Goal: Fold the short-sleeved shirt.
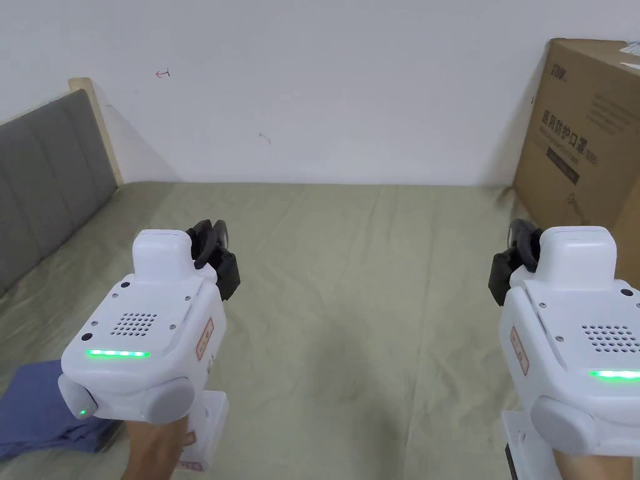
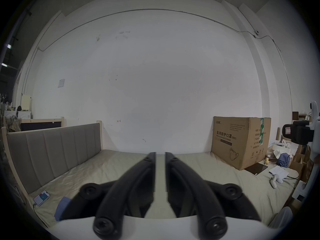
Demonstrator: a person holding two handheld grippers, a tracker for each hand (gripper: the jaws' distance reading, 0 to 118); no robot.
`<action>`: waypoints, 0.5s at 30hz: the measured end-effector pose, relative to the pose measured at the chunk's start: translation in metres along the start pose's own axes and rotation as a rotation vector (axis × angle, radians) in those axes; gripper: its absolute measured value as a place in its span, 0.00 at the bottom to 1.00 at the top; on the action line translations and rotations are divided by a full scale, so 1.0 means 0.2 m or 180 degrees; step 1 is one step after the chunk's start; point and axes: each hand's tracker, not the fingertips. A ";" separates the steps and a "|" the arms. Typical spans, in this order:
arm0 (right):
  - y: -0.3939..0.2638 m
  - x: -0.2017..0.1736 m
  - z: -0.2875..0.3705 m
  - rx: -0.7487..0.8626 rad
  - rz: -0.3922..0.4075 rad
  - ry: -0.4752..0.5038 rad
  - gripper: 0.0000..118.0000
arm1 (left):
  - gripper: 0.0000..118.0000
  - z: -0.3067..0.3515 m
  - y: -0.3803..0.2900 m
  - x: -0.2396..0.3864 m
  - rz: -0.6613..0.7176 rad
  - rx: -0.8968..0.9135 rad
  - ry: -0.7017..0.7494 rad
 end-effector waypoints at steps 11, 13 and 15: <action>-0.02 0.00 0.01 0.0052 0.0024 -0.0078 1.00 | 1.00 -0.02 0.00 0.02 -0.0119 -0.0062 0.0035; -0.02 -0.01 0.02 0.0080 0.0000 -0.0060 1.00 | 1.00 -0.01 0.00 0.02 -0.0109 0.0000 0.0046; -0.02 -0.01 0.01 0.0058 -0.0011 -0.0050 1.00 | 1.00 -0.01 0.00 0.03 -0.0114 0.0092 0.0131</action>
